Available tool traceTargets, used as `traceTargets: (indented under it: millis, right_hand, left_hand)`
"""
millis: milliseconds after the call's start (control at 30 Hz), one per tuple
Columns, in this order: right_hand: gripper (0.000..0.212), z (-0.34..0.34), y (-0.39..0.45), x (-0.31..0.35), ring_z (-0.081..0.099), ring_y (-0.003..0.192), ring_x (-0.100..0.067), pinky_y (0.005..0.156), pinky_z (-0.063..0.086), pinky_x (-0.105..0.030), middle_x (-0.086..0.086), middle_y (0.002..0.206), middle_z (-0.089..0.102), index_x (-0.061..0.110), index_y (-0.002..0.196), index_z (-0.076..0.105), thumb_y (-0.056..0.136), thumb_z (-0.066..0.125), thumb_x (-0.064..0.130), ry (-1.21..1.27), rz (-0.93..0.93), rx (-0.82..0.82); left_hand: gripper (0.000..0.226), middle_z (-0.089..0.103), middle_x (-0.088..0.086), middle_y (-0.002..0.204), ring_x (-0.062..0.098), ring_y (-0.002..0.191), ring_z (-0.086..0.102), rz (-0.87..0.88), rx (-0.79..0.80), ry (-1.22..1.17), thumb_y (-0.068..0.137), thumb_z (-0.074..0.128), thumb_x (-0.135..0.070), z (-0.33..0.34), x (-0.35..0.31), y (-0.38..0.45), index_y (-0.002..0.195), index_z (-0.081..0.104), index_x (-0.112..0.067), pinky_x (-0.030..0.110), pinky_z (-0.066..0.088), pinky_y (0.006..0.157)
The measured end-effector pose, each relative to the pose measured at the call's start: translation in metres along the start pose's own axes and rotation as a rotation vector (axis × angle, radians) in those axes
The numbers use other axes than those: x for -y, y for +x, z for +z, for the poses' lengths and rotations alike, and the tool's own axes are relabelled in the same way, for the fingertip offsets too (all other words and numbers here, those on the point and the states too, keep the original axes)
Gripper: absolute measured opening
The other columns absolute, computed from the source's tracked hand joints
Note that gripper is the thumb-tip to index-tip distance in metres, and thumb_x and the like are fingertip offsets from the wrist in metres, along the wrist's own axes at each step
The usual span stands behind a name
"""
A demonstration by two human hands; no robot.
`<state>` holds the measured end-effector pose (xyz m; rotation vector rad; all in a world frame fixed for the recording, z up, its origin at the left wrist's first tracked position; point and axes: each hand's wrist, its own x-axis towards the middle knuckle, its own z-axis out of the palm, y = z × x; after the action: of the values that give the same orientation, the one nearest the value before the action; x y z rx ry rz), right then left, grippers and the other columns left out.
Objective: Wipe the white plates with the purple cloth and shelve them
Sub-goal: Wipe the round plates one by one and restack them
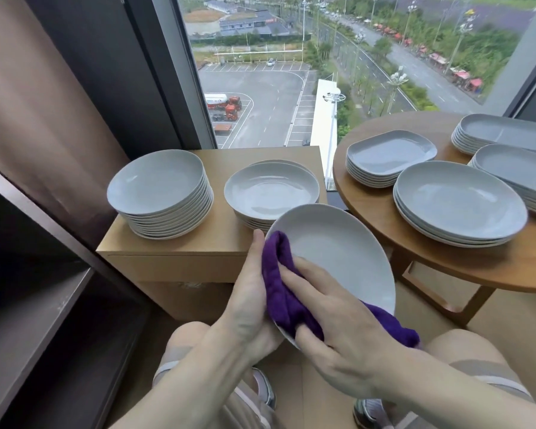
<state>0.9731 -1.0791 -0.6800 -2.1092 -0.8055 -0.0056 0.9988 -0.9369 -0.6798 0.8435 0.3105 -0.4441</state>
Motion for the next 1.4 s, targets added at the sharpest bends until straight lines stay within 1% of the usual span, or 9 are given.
traceTargets:
  millis: [133, 300, 433, 700, 867, 1033, 1167, 1267, 1400]
  right_hand:
    - [0.070, -0.006, -0.006, -0.008, 0.043, 0.140, -0.007, 0.115, 0.035, -0.026, 0.011, 0.151, 0.047, 0.023, 0.149, 0.051, 0.080, 0.051, 0.018, -0.150, -0.068, 0.161]
    - [0.061, -0.020, -0.004, -0.041, 0.052, 0.131, -0.011, 0.114, 0.038, -0.026, 0.009, 0.143, 0.057, 0.028, 0.139, 0.062, 0.079, 0.049, 0.028, -0.451, -0.022, 0.166]
    - [0.060, -0.035, 0.009, -0.071, 0.052, 0.124, -0.018, 0.109, 0.044, -0.035, 0.004, 0.135, 0.060, 0.019, 0.138, 0.063, 0.081, 0.044, 0.027, -0.498, 0.060, 0.031]
    - [0.065, -0.045, 0.013, -0.083, 0.042, 0.136, -0.028, 0.118, 0.030, -0.035, -0.007, 0.144, 0.050, 0.008, 0.143, 0.056, 0.079, 0.050, 0.013, -0.459, 0.220, -0.234]
    - [0.064, -0.025, 0.014, -0.056, 0.046, 0.137, -0.029, 0.117, 0.036, -0.043, -0.011, 0.146, 0.051, 0.004, 0.143, 0.055, 0.081, 0.044, 0.017, -0.370, 0.093, -0.198]
    - [0.065, -0.003, -0.004, -0.017, 0.051, 0.123, -0.027, 0.107, 0.041, -0.040, -0.007, 0.141, 0.050, 0.012, 0.147, 0.049, 0.084, 0.058, 0.024, -0.347, 0.018, 0.009]
    - [0.059, 0.000, -0.011, -0.013, 0.050, 0.109, -0.020, 0.097, 0.043, -0.033, 0.001, 0.124, 0.050, 0.023, 0.141, 0.053, 0.082, 0.055, 0.029, -0.362, -0.017, 0.164]
    - [0.051, -0.009, -0.006, -0.029, 0.051, 0.097, -0.019, 0.086, 0.045, -0.032, 0.003, 0.111, 0.052, 0.027, 0.128, 0.062, 0.078, 0.054, 0.032, -0.477, 0.001, 0.148]
    - [0.053, -0.026, 0.007, -0.056, 0.053, 0.096, -0.024, 0.085, 0.049, -0.038, 0.002, 0.108, 0.053, 0.023, 0.127, 0.065, 0.079, 0.047, 0.036, -0.515, 0.135, -0.001]
  left_hand:
    - [0.079, 0.073, 0.023, 0.119, 0.034, 0.103, 0.075, 0.052, -0.016, -0.011, 0.098, 0.042, -0.070, -0.010, -0.016, 0.004, 0.120, 0.074, -0.001, 0.040, 0.062, 0.083]
    - [0.074, 0.062, 0.020, 0.142, 0.037, 0.132, 0.059, 0.215, -0.065, -0.001, 0.100, 0.037, -0.068, -0.023, -0.040, 0.016, 0.143, 0.061, -0.012, 0.052, 0.044, 0.114]
    - [0.062, 0.071, 0.015, 0.131, 0.031, 0.116, 0.070, 0.235, -0.019, 0.025, 0.103, 0.036, -0.062, -0.021, -0.041, 0.013, 0.118, 0.079, -0.021, 0.044, 0.059, 0.094]
    - [0.046, 0.072, 0.010, 0.131, 0.026, 0.117, 0.070, 0.131, 0.052, 0.144, 0.109, 0.037, -0.049, 0.007, 0.001, 0.005, 0.118, 0.078, -0.030, 0.043, 0.055, 0.101]
    - [0.053, 0.068, 0.016, 0.135, 0.030, 0.128, 0.064, 0.012, 0.006, 0.132, 0.105, 0.041, -0.055, 0.010, 0.016, 0.005, 0.133, 0.071, -0.022, 0.044, 0.048, 0.111]
    - [0.069, 0.075, 0.020, 0.113, 0.028, 0.103, 0.075, 0.023, -0.032, -0.002, 0.099, 0.046, -0.063, 0.003, 0.009, 0.008, 0.102, 0.082, -0.005, 0.038, 0.062, 0.087]
    - [0.065, 0.074, 0.022, 0.117, 0.034, 0.100, 0.074, 0.102, -0.076, -0.023, 0.101, 0.044, -0.060, -0.007, -0.011, 0.011, 0.112, 0.079, -0.006, 0.040, 0.061, 0.084]
    - [0.069, 0.065, 0.021, 0.137, 0.035, 0.121, 0.066, 0.167, -0.088, 0.004, 0.101, 0.039, -0.063, -0.015, -0.027, 0.012, 0.141, 0.062, -0.011, 0.046, 0.053, 0.101]
    - [0.066, 0.069, 0.018, 0.133, 0.032, 0.116, 0.070, 0.209, -0.034, 0.033, 0.105, 0.031, -0.061, -0.018, -0.035, 0.010, 0.138, 0.064, -0.015, 0.042, 0.062, 0.089]
